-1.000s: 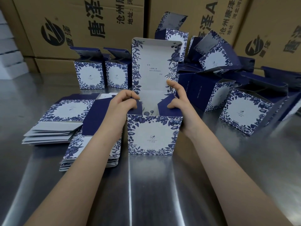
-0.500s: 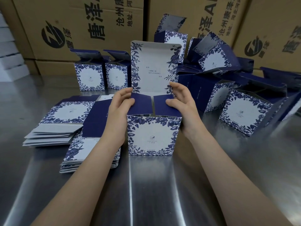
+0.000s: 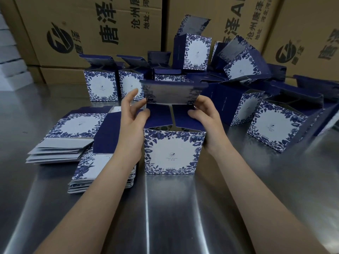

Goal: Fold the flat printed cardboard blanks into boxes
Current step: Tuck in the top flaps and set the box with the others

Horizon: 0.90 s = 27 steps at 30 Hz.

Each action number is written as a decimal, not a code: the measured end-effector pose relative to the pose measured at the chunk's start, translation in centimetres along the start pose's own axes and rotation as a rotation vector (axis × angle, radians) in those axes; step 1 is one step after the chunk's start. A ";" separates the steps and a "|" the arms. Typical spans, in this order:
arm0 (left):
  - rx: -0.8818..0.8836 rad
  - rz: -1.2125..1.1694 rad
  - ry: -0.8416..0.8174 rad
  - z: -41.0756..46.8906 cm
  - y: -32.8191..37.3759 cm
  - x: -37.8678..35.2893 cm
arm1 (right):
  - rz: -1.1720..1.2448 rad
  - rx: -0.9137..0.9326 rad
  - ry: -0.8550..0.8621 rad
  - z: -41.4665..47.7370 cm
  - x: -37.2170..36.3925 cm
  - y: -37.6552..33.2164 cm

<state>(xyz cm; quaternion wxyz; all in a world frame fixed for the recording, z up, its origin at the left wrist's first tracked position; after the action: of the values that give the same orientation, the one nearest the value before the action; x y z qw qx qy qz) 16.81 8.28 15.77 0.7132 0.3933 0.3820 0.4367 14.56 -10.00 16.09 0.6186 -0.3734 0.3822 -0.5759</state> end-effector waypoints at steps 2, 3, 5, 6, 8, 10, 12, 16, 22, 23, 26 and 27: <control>-0.004 0.012 -0.010 0.1 -0.2 0.1 | 0.033 0.012 -0.015 0.0 -0.1 0.0; -0.009 0.019 -0.026 0.2 -0.3 0.1 | 0.050 0.017 -0.019 0.0 0.0 0.0; -0.035 0.036 -0.066 0.1 -0.3 -0.1 | 0.082 0.008 -0.011 0.1 0.0 0.2; -0.050 0.048 -0.074 0.1 -0.2 -0.1 | 0.114 -0.011 -0.005 0.2 0.1 0.3; -0.053 0.045 -0.053 0.1 -0.1 -0.1 | 0.194 -0.051 0.001 0.4 0.1 0.5; -0.020 -0.027 -0.047 0.2 -0.3 -0.2 | 0.213 -0.047 -0.002 0.4 0.1 0.4; 0.006 -0.061 -0.045 0.2 -0.5 -0.3 | 0.198 -0.033 0.013 0.4 0.0 0.4; -0.027 0.014 -0.018 0.0 -0.2 -0.3 | 0.099 -0.047 0.061 0.1 0.1 0.6; 0.042 -0.128 -0.044 0.2 -1.0 -0.1 | 0.064 -0.055 0.040 -0.3 0.1 0.5; 0.044 -0.132 -0.058 0.2 -1.0 -0.1 | 0.065 -0.053 0.043 -0.3 0.0 0.5; 0.064 -0.140 -0.136 0.1 -1.0 -0.1 | 0.070 -0.034 0.094 -0.4 -0.1 0.5; 0.074 -0.138 -0.153 0.1 -0.9 -0.1 | 0.065 -0.022 0.128 -0.4 0.0 0.5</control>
<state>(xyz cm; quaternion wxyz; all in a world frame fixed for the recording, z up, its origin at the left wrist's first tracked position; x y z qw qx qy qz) 17.13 7.86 14.96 0.7536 0.4245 0.3685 0.3407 14.41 -9.96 15.51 0.6072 -0.3301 0.4390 -0.5740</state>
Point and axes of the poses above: each hand's wrist, its own z-axis towards the middle knuckle, its own x-axis out of the back of the hand, y = z × x, the point moved 3 cm from there along z, towards the middle knuckle, and after that the axes turned 14 degrees about -y, right-handed, at the moved point
